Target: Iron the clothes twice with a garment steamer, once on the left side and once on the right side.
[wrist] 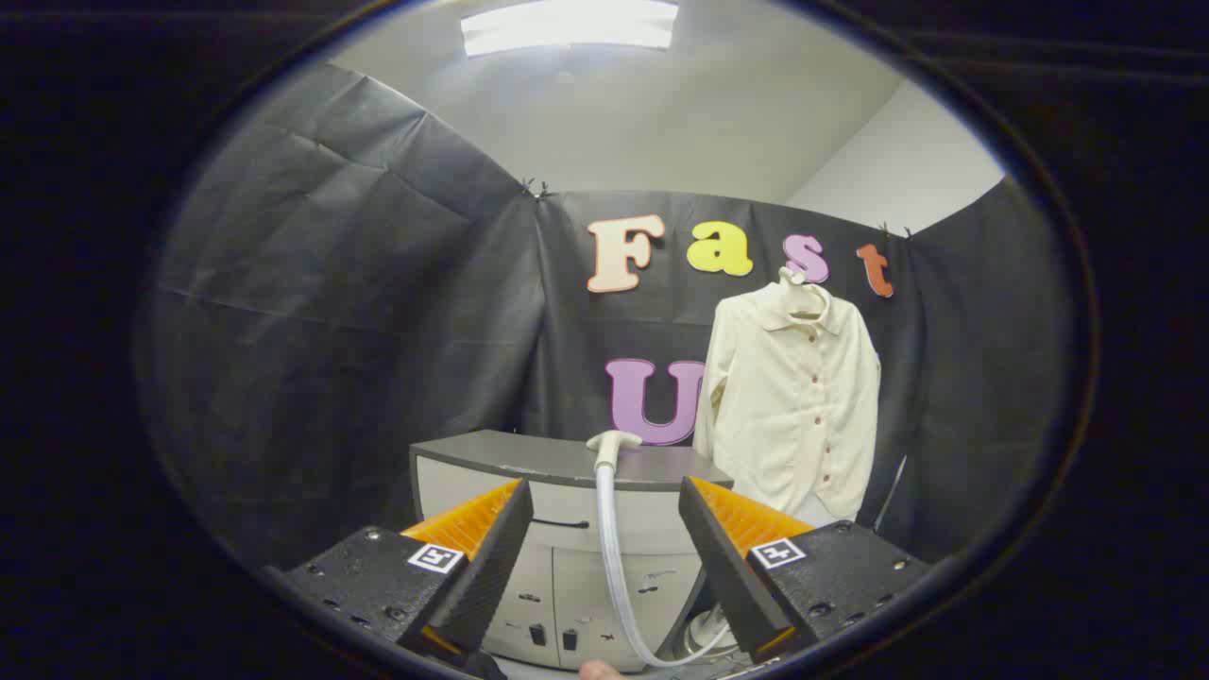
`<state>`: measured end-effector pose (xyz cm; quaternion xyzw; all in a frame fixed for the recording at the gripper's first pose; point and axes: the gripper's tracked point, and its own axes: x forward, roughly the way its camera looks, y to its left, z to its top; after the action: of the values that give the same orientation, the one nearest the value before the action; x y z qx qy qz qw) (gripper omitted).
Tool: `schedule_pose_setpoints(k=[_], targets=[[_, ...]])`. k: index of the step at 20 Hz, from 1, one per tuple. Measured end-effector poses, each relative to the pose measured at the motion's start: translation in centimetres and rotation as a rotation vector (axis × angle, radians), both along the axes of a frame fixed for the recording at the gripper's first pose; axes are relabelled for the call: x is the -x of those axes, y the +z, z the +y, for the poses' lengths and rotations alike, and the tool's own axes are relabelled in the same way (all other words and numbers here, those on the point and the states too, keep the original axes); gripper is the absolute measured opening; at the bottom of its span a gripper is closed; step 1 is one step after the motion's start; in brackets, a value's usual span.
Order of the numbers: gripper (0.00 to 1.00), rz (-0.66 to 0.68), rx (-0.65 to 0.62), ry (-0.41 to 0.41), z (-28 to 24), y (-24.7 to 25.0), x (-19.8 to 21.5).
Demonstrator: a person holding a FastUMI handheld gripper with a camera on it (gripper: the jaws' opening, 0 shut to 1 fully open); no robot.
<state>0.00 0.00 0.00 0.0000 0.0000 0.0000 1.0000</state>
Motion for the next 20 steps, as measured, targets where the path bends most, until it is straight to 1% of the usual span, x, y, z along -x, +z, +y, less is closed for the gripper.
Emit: schedule_pose_setpoints(k=[3, 9, 14, 20], targets=[[0.95, 0.007, -0.027, 0.000, -0.3, -0.2, 0.0], [0.95, 0.022, -0.040, 0.003, -0.5, -1.2, -0.4], [0.95, 0.033, -0.050, -0.003, -0.8, -1.8, -1.6], [0.95, 0.048, -0.042, -0.001, -0.6, -2.2, -4.0]])
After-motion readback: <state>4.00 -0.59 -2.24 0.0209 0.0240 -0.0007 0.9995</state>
